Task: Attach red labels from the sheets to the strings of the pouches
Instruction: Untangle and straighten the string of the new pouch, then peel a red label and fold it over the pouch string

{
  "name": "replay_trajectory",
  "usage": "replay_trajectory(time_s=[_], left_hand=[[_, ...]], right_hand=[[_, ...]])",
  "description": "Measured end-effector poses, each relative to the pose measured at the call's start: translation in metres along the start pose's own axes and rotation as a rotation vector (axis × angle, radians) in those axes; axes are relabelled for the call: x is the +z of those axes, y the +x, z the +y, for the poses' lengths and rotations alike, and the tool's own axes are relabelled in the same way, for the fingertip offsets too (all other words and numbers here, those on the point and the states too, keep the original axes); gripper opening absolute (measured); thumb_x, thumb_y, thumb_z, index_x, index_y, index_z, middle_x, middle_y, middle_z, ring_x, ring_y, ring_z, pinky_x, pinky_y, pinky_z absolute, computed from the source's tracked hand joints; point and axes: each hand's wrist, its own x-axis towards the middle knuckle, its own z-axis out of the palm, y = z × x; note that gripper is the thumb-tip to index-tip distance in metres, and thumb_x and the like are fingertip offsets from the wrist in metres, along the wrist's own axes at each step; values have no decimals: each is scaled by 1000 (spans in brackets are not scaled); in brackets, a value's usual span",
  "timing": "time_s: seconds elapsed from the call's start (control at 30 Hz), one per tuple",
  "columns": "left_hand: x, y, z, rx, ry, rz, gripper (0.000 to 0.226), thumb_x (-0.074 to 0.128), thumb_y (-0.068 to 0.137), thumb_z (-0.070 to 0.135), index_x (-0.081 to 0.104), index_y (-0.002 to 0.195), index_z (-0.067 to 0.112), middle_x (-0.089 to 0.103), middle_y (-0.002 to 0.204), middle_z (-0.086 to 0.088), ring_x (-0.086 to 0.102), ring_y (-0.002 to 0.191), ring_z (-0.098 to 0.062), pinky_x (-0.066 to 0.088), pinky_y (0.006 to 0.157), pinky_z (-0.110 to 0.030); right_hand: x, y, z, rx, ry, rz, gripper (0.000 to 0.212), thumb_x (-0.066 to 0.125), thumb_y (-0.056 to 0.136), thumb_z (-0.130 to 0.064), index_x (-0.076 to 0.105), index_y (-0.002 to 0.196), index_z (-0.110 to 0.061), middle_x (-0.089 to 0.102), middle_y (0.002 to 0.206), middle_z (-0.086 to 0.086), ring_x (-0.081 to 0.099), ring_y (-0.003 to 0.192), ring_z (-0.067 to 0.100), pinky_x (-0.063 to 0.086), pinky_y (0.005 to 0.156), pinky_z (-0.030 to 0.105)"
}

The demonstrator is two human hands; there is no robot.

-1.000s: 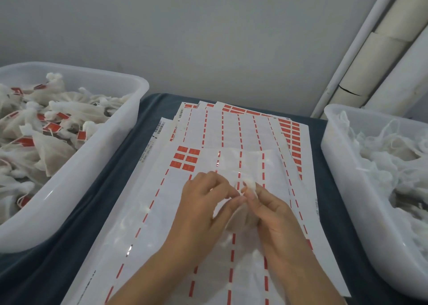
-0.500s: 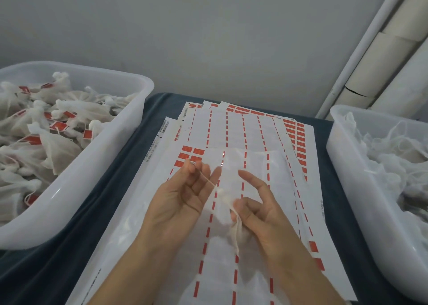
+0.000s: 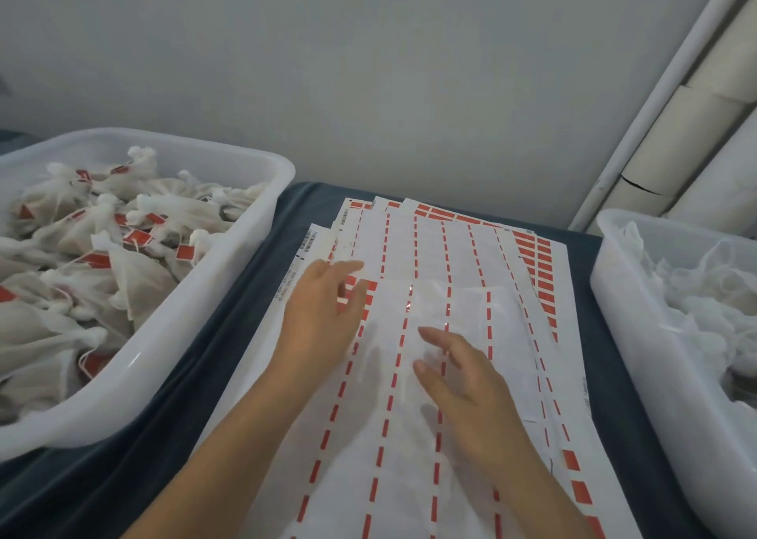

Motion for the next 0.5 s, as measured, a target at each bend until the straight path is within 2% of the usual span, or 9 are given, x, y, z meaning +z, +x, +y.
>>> replay_trajectory(time_s=[0.07,0.13,0.2,0.3,0.37,0.43,0.47,0.5], left_hand=[[11,0,-13,-62,72,-20,35,54,90,37,53,125,36,50,120,10,49,95,-6,41,89,-18],[20,-2,-22,-137,46,-15,38,56,88,40,53,125,37,49,124,10,50,107,-9,45,96,-28],[25,-3,-25,-143,24,-1,39,58,86,43,54,124,36,50,124,11,49,104,-7,44,96,-29],[26,-1,-26,-131,7,35,40,57,85,45,54,124,37,49,121,14,44,95,-3,42,93,-23],[27,-1,-26,-102,-22,52,38,57,86,45,54,123,37,48,111,19,46,84,-1,41,82,-10],[26,-1,-25,-114,-122,63,34,58,86,43,55,119,36,42,95,28,49,81,8,36,56,3],[26,-1,-24,-113,-174,81,33,58,85,42,55,118,36,40,91,31,47,85,16,34,50,5],[25,-1,-24,-92,-198,103,33,59,85,42,55,117,37,39,89,33,43,88,22,32,53,9]], right_hand=[[-6,22,-5,-101,-191,11,34,51,90,-42,39,122,-46,37,141,-18,34,118,-5,25,100,17],[-10,51,-14,-157,-345,35,42,51,92,-39,39,132,-36,35,145,-13,33,130,6,25,108,26],[-8,83,-23,-154,-477,19,47,50,93,-36,37,138,-29,34,148,-7,31,136,14,25,111,33],[-1,126,-31,-97,-719,-75,50,47,95,-38,35,141,-21,38,147,0,37,133,22,32,107,35],[1,146,-35,-37,-770,-165,47,47,94,-41,42,135,-18,46,140,2,47,122,22,40,92,29],[-3,157,-41,12,-705,-253,41,52,92,-41,52,127,-20,52,132,0,53,110,19,38,77,22],[-7,160,-44,17,-692,-300,37,54,91,-42,56,122,-23,55,128,-2,55,102,18,37,71,20],[-11,161,-48,15,-702,-351,31,56,89,-44,60,114,-27,59,120,-4,56,92,15,37,66,20]])
